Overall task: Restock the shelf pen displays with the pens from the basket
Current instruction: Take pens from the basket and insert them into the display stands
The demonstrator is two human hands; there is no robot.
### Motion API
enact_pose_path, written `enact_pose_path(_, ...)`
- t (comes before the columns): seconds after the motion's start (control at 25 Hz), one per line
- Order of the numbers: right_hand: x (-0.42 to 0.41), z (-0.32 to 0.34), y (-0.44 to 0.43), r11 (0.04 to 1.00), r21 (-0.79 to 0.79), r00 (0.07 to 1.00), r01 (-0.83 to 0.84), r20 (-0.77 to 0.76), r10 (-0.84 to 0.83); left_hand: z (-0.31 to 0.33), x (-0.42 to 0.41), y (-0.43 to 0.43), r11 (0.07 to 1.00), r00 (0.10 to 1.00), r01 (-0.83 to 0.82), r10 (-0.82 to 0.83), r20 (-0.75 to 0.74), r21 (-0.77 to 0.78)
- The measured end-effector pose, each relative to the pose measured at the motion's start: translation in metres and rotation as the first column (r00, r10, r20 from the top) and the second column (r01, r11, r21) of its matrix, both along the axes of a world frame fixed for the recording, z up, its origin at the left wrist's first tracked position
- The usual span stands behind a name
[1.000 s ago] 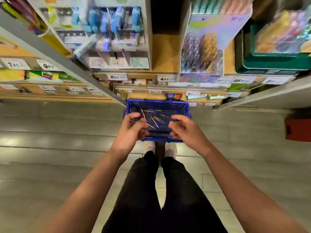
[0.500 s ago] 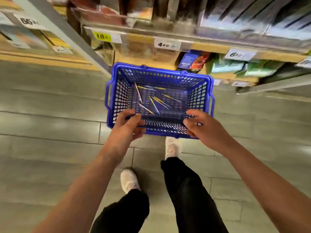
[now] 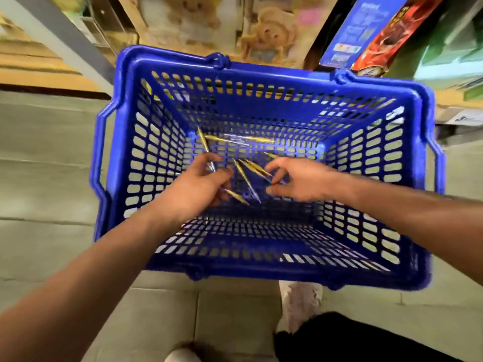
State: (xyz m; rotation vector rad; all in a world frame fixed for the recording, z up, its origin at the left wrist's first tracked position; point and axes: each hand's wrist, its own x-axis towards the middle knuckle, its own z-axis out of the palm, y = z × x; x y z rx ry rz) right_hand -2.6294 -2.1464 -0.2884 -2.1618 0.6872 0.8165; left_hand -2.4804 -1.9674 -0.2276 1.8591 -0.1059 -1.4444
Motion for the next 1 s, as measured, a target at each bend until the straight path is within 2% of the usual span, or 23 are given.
enact_pose_path(0.2, 0.054, -0.092, 0.011, 0.955, -0.162, 0.947, -0.247, -0.247, 0.203, -0.036, 0.040, -0.021, 1.000, 0.996, 0.004, -0.001, 0.094, -0.023)
enact_pose_path(0.4, 0.042, -0.129, 0.043, 0.897, -0.332, 0.942, -0.291, -0.264, 0.208, -0.035, 0.058, -0.030, 0.997, 0.988, 0.039, -0.030, 0.150, -0.062)
enact_pose_path(0.52, 0.045, -0.114, 0.040, 0.917, -0.271, 0.942, -0.293, -0.244, 0.229, -0.030, 0.056, -0.018, 0.998, 0.989, 0.041, -0.035, 0.142, -0.038)
enact_pose_path(0.56, 0.047, -0.105, 0.035, 0.929, -0.229, 0.945, -0.291, -0.220, 0.241, -0.030, 0.054, -0.010, 0.995, 0.973, 0.097, -0.092, 0.209, -0.013)
enact_pose_path(0.6, 0.049, -0.097, 0.029, 0.937, -0.185, 0.947, -0.295, -0.189, 0.261, -0.033, 0.054, -0.002, 0.969, 0.903, 0.240, -0.243, 0.354, 0.052)
enact_pose_path(0.64, 0.052, -0.087, 0.022, 0.945, -0.144, 0.951, -0.293, -0.146, 0.273, -0.038, 0.054, 0.004, 0.894, 0.752, 0.421, -0.439, 0.493, 0.154)
enact_pose_path(0.68, 0.057, -0.078, 0.015, 0.955, -0.109, 0.960, -0.276, -0.089, 0.267, -0.043, 0.053, 0.008, 0.777, 0.558, 0.571, -0.604, 0.569, 0.265)
enact_pose_path(0.72, 0.062, -0.070, 0.009, 0.970, -0.075, 0.973, -0.232, -0.019, 0.231, -0.049, 0.052, 0.008, 0.672, 0.406, 0.658, -0.696, 0.593, 0.339)
enact_pose_path(0.76, 0.067, -0.062, 0.002, 0.986, -0.018, 0.985, -0.167, 0.044, 0.167, -0.055, 0.053, 0.004, 0.607, 0.334, 0.703, -0.742, 0.582, 0.371)
enact_pose_path(0.8, 0.070, -0.054, -0.002, 0.994, 0.073, 0.993, -0.088, 0.087, 0.081, -0.060, 0.052, -0.001, 0.576, 0.315, 0.725, -0.765, 0.561, 0.379)
enact_pose_path(0.84, 0.073, -0.048, -0.005, 0.983, 0.183, 0.994, -0.005, 0.108, -0.015, -0.062, 0.050, -0.004, 0.565, 0.325, 0.735, -0.778, 0.537, 0.374)
enact_pose_path(0.88, 0.075, -0.044, -0.005, 0.954, 0.293, 0.988, 0.071, 0.109, -0.107, -0.063, 0.047, -0.006, 0.577, 0.373, 0.738, -0.781, 0.500, 0.350)
enact_pose_path(1.0, 0.076, -0.040, 0.005, 0.770, 0.603, 0.952, 0.206, 0.058, -0.300, -0.064, 0.040, 0.000, 0.729, 0.639, 0.661, -0.671, 0.375, 0.177)
